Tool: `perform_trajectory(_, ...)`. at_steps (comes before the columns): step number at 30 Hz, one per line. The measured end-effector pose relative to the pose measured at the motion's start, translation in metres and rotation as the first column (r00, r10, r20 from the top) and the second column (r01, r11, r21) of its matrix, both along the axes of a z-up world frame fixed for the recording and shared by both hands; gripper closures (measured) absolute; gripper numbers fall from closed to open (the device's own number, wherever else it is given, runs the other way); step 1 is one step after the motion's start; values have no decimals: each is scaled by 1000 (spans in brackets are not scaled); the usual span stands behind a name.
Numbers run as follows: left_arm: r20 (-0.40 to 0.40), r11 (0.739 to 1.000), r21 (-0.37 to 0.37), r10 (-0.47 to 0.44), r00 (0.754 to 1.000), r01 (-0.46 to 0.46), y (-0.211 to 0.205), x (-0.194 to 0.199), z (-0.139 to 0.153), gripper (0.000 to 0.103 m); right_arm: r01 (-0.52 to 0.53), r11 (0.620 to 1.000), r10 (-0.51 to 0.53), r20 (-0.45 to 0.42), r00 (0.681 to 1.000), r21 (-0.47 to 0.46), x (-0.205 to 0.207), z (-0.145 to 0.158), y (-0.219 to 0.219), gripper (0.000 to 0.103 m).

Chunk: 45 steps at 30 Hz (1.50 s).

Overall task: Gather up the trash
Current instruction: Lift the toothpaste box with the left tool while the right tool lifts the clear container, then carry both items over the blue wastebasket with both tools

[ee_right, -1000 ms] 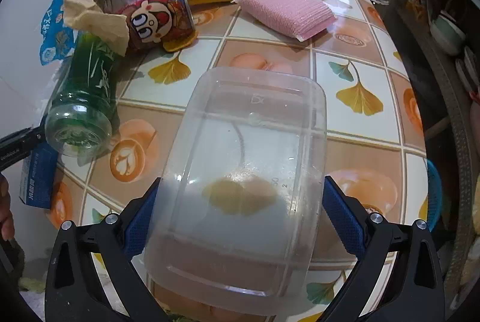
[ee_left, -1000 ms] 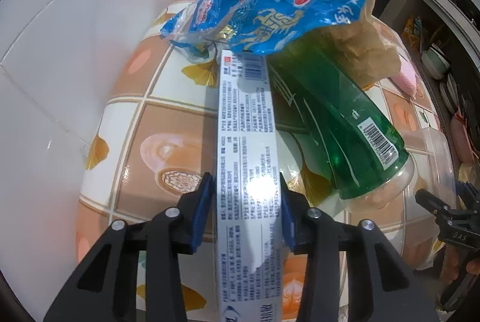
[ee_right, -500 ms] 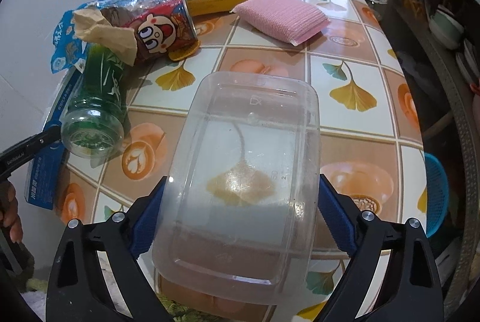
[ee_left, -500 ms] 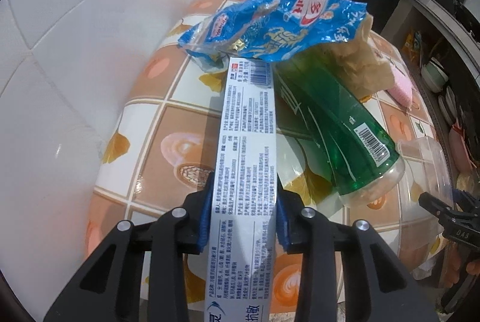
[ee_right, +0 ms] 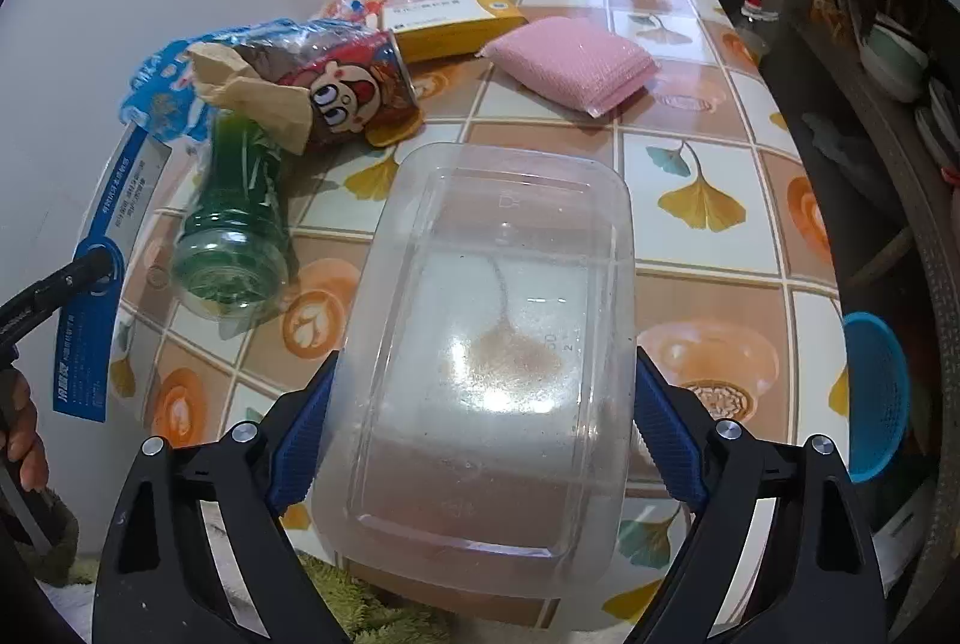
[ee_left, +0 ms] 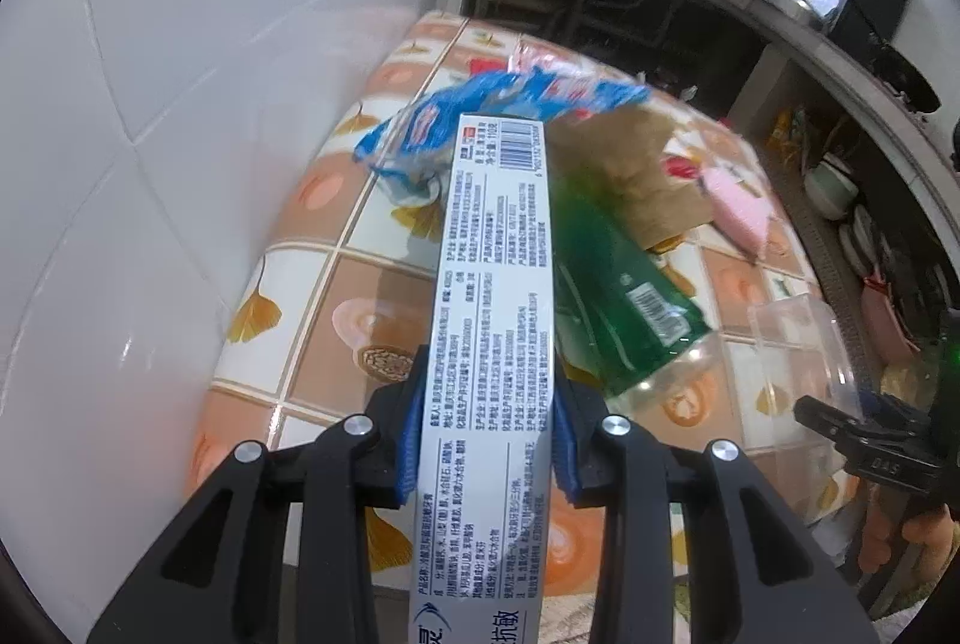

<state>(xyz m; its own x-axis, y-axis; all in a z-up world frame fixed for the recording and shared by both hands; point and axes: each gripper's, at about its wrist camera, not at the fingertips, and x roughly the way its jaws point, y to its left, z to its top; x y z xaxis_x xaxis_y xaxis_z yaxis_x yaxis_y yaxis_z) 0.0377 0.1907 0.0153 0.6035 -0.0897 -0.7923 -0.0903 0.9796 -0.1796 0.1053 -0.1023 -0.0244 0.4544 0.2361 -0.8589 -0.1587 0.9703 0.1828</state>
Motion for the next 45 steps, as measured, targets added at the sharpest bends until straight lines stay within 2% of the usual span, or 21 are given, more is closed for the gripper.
perform_trajectory(7, 67, 1000, -19, -4, 998, 5, -9, -25, 19, 70, -4, 999, 2, 51, 999, 53, -10, 12, -9, 19)
perform_trajectory(11, 86, 998, -37, -45, 995, 48, -26, -30, 26, 70, 8, 996, -15, 85, 996, 89, -18, 17, -22, 19)
perform_trajectory(16, 101, 987, -57, -144, 984, 150, -63, -24, 32, 70, 39, 984, -61, 117, 991, 176, -31, 21, -47, 19)
perform_trajectory(21, 121, 956, -89, -270, 955, 281, -110, -6, 41, 70, 113, 967, -145, 129, 981, 229, -46, 27, -83, 19)
perform_trajectory(25, 135, 908, -105, -390, 911, 405, -163, 19, 50, 70, 215, 941, -256, 136, 957, 261, -57, 32, -125, 19)
perform_trajectory(27, 129, 881, -103, -448, 885, 461, -191, 33, 52, 70, 284, 915, -333, 138, 933, 286, -67, 33, -154, 19)
perform_trajectory(29, 118, 848, -112, -507, 854, 518, -222, 46, 52, 70, 334, 895, -385, 136, 913, 295, -75, 32, -173, 19)
perform_trajectory(33, 70, 761, -138, -631, 773, 634, -299, 71, 49, 70, 449, 835, -504, 113, 857, 317, -97, 25, -220, 19)
perform_trajectory(34, 58, 749, -139, -647, 760, 648, -312, 75, 48, 70, 475, 818, -530, 103, 842, 323, -102, 22, -231, 19)
perform_trajectory(38, -18, 673, -168, -732, 681, 720, -388, 95, 30, 70, 568, 746, -620, 52, 783, 347, -118, 7, -271, 19)
perform_trajectory(41, -88, 634, -185, -772, 630, 751, -435, 102, 10, 70, 617, 703, -664, 15, 748, 353, -124, -6, -292, 19)
perform_trajectory(42, -123, 610, -198, -792, 598, 767, -457, 105, -1, 70, 639, 682, -682, -5, 731, 355, -126, -13, -301, 19)
perform_trajectory(45, -192, 583, -215, -812, 552, 783, -499, 111, -27, 70, 681, 637, -715, -55, 697, 361, -129, -32, -323, 19)
